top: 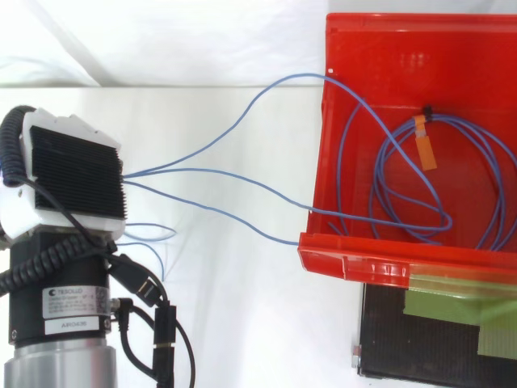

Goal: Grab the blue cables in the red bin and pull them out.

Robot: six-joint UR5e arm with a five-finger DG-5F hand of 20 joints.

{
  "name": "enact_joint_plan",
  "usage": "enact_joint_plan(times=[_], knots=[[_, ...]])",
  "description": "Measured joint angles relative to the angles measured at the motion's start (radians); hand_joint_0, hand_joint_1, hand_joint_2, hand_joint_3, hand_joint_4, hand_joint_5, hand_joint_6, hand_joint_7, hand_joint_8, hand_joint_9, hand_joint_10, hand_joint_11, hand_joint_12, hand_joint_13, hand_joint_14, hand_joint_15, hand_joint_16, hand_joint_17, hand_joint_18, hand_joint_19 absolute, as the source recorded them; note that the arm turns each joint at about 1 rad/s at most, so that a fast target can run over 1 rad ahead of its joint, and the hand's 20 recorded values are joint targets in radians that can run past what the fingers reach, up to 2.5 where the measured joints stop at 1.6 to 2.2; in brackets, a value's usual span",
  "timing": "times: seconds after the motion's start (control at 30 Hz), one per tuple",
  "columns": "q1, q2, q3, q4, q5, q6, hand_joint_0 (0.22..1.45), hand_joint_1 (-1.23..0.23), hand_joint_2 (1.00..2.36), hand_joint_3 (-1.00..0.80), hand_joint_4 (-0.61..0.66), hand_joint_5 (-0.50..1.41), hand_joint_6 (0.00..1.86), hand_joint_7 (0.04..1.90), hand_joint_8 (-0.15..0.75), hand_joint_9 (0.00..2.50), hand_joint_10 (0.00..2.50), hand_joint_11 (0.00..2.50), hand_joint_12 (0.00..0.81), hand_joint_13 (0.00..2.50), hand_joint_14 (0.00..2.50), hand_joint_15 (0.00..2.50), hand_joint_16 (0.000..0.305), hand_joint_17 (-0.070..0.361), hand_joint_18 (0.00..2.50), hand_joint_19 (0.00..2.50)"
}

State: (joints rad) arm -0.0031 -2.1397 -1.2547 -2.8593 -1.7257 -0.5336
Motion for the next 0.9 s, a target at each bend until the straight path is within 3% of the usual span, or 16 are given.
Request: enact_joint_plan(times=[0.47, 0.9], knots=[[0.000, 0.000, 0.000, -0.011, 0.000, -0.001, 0.58, -0.87, 1.00, -1.00, 0.42, 1.03, 0.31, 0.68, 0.426, 1.31, 0.03, 1.61, 0.462, 1.03, 2.50, 0.53, 0.071, 0.160, 1.14, 0.49], [-0.001, 0.000, 0.000, -0.014, -0.001, 0.002, 0.59, -0.89, 1.00, -1.00, 0.42, 1.03, 0.33, 0.67, 0.423, 1.31, 0.02, 1.62, 0.461, 1.03, 2.50, 0.56, 0.070, 0.158, 1.14, 0.54]])
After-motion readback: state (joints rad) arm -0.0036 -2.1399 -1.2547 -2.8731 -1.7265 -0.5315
